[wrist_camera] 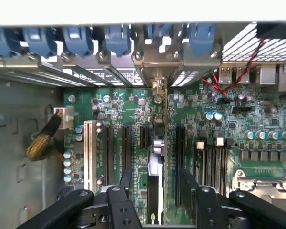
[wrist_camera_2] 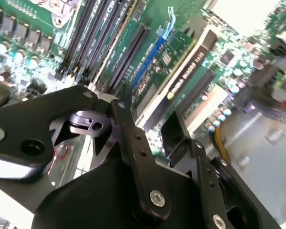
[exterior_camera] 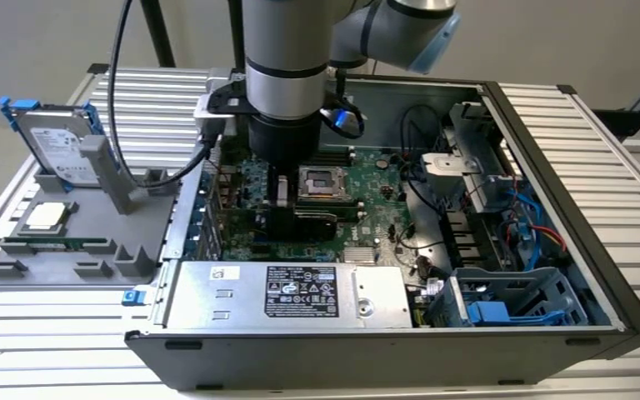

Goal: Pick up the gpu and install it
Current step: 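Insert the gpu into the slot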

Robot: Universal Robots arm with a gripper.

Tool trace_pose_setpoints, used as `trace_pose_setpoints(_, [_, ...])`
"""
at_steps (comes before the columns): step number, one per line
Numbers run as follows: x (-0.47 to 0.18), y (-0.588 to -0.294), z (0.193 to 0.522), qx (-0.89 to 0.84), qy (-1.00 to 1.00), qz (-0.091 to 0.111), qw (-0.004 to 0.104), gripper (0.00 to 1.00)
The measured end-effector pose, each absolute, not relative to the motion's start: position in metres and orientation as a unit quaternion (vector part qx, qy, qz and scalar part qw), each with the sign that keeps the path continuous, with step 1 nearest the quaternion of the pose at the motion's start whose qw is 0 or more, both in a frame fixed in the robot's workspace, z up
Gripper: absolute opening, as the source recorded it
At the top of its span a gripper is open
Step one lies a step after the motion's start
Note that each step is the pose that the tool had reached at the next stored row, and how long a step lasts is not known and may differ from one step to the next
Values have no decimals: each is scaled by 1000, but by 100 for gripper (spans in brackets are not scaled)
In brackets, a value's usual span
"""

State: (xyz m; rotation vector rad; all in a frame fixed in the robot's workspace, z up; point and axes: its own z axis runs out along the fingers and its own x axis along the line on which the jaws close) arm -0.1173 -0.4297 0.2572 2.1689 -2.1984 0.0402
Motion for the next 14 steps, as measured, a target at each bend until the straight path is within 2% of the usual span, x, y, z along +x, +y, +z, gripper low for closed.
trace_pose_setpoints(9, [-117, -430, 288, 702, -712, 13, 26, 100])
trace_pose_setpoints(10, [-117, -430, 288, 702, -712, 13, 26, 0])
trace_pose_setpoints(14, [-117, -430, 288, 702, -712, 13, 26, 0])
